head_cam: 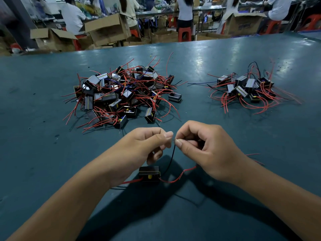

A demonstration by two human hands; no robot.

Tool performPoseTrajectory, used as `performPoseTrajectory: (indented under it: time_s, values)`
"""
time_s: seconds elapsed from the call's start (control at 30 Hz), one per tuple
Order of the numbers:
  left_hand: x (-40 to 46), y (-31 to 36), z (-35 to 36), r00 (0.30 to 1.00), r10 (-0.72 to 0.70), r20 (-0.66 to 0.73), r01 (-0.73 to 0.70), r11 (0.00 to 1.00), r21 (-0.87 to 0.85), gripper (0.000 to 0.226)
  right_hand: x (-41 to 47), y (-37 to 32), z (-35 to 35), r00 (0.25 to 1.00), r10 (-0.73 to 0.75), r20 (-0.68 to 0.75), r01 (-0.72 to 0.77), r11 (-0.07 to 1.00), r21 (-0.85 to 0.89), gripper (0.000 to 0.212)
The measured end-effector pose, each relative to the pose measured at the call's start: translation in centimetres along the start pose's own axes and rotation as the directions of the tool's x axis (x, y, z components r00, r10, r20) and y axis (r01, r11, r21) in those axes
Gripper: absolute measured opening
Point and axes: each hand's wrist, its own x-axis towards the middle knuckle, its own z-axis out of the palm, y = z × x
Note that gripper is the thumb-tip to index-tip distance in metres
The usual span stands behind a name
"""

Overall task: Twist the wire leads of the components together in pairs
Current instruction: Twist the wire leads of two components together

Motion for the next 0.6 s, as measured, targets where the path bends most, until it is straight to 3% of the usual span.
performPoseTrajectory:
  time_s: [0.1,0.2,0.33,0.4,0.47,0.6]
  values:
    - [0.27,-0.09,-0.07,0.999,0.019,-0.048,-0.02,1.0,-0.024,0.011,0.09,0.12,-0.08,0.999,0.052,-0.018,-0.05,0.996,0.073,0.01]
    - [0.43,-0.34,0.05,0.996,0.061,-0.059,-0.06,0.998,0.006,0.01,0.28,0.17,-0.06,0.997,0.075,-0.028,-0.072,0.991,0.109,0.009]
    - [0.34,-0.53,-0.18,0.979,0.184,-0.089,-0.169,0.974,0.153,0.013,0.32,0.29,-0.05,0.994,0.109,-0.031,-0.104,0.986,0.133,0.011]
    - [0.33,-0.59,-0.4,0.934,0.342,-0.107,-0.28,0.883,0.377,0.021,0.32,0.26,-0.07,0.991,0.129,-0.032,-0.123,0.982,0.141,0.012]
    - [0.32,-0.52,-0.42,0.856,0.51,-0.085,-0.37,0.719,0.589,0.029,0.33,0.15,-0.09,0.989,0.143,-0.023,-0.138,0.978,0.154,0.013]
    - [0.47,-0.45,-0.76,0.74,0.672,0.011,-0.459,0.493,0.739,0.022,0.33,0.02,-0.07,0.989,0.145,0.0,-0.143,0.973,0.181,0.013]
